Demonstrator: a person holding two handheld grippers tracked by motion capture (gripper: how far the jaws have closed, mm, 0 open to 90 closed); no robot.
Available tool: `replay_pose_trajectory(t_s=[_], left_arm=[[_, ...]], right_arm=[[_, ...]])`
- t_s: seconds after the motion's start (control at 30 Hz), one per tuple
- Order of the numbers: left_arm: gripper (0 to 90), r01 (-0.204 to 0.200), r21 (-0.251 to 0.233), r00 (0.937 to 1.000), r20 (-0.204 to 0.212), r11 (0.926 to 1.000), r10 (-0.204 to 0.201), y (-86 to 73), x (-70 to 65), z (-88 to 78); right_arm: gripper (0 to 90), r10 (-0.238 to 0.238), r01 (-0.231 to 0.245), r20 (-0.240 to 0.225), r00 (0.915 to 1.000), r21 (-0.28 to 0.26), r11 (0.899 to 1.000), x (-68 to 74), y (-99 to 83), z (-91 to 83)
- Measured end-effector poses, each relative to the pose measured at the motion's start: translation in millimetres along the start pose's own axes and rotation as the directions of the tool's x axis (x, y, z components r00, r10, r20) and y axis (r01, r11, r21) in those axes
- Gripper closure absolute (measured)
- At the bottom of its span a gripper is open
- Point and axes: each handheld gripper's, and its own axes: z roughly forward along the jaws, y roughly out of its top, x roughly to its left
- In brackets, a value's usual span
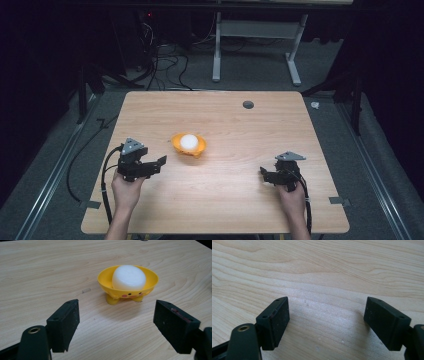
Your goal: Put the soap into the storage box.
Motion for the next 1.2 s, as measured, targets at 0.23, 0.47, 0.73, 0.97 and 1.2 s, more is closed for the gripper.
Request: replay_pose_trajectory(t_s=[0.23, 0.47, 0.73, 0.97, 1.2], left_arm=[[21.8, 0.005, 0.003, 1.0000, 0.001, 1.0000, -0.005, -4.7, 0.5, -3.6], [21.8, 0.019, 0.002, 0.9998, 0.000, 0.9998, -0.019, -10.7, 2.3, -5.6], [21.8, 0.039, 0.007, 0.9991, -0.016, 0.9992, -0.039, -17.5, 6.8, -5.6], [21.8, 0.049, 0.015, 0.9986, -0.019, 0.9987, -0.049, -21.2, 10.7, -6.0], [21.8, 0.069, 0.031, 0.9973, -0.026, 0.9971, -0.069, -29.2, 15.2, -3.0]], right_arm=[[21.4, 0.000, 0.000, 0.000, 1.0000, 0.000, 1.000, 0.0, 0.0, 0.0], [21.4, 0.000, 0.000, 0.000, 1.0000, 0.001, 1.000, 0.0, 0.0, 0.0], [21.4, 0.002, -0.002, 0.000, 1.0000, 0.001, 1.000, 0.2, 0.0, -0.1], [21.4, 0.001, -0.001, 0.001, 1.0000, 0.000, 1.000, 0.1, 0.0, 0.0], [21.4, -0.001, 0.001, 0.001, 1.0000, 0.000, 1.000, 0.0, 0.0, 0.1]])
